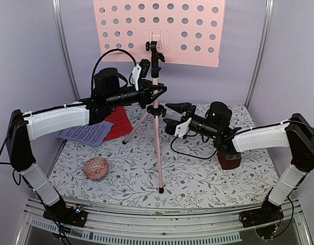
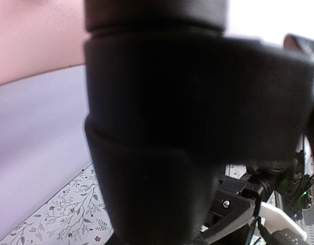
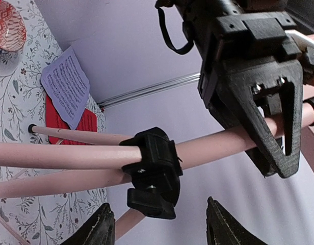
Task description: Set up the instrument practice props
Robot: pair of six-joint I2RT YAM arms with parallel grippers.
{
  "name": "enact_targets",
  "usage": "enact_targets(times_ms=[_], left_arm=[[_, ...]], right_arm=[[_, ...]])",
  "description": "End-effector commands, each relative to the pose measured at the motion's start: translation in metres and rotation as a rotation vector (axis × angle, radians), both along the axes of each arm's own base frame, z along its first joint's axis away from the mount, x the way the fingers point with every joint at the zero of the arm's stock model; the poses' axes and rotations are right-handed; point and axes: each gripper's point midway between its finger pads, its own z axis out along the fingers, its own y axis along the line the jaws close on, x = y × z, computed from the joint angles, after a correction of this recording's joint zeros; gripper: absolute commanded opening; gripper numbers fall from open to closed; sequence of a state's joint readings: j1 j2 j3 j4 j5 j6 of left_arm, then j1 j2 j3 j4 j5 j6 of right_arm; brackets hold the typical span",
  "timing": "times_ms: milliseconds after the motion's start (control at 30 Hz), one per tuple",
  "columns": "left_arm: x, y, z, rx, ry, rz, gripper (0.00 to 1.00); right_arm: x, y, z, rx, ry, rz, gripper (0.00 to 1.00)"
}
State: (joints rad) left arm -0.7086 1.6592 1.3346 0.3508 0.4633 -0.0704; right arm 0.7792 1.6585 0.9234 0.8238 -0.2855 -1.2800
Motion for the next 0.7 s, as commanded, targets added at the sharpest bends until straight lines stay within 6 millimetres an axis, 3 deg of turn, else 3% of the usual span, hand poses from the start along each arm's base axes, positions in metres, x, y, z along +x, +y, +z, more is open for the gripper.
enact_targets(times_ms=[0, 167, 467, 667], left_arm=[[-0.014, -0.011, -0.016, 0.052, 0.064, -0.079, 0.00], [-0.014, -0.011, -0.017, 0.055, 0.065, -0.080, 0.00], [-0.015, -0.011, -0.020, 0.065, 0.067, -0.082, 0.00], [-0.015, -0.011, -0.021, 0.066, 0.066, -0.081, 0.00]], right_arm=[[0.004, 0.011, 0.011, -0.044, -0.130, -0.019, 0.59], [0.001, 0.017, 0.010, -0.057, -0.135, 0.001, 0.48], [-0.005, 0.019, 0.003, -0.072, -0.001, 0.043, 0.06], [-0.003, 0.019, 0.011, 0.016, 0.221, 0.050, 0.00]])
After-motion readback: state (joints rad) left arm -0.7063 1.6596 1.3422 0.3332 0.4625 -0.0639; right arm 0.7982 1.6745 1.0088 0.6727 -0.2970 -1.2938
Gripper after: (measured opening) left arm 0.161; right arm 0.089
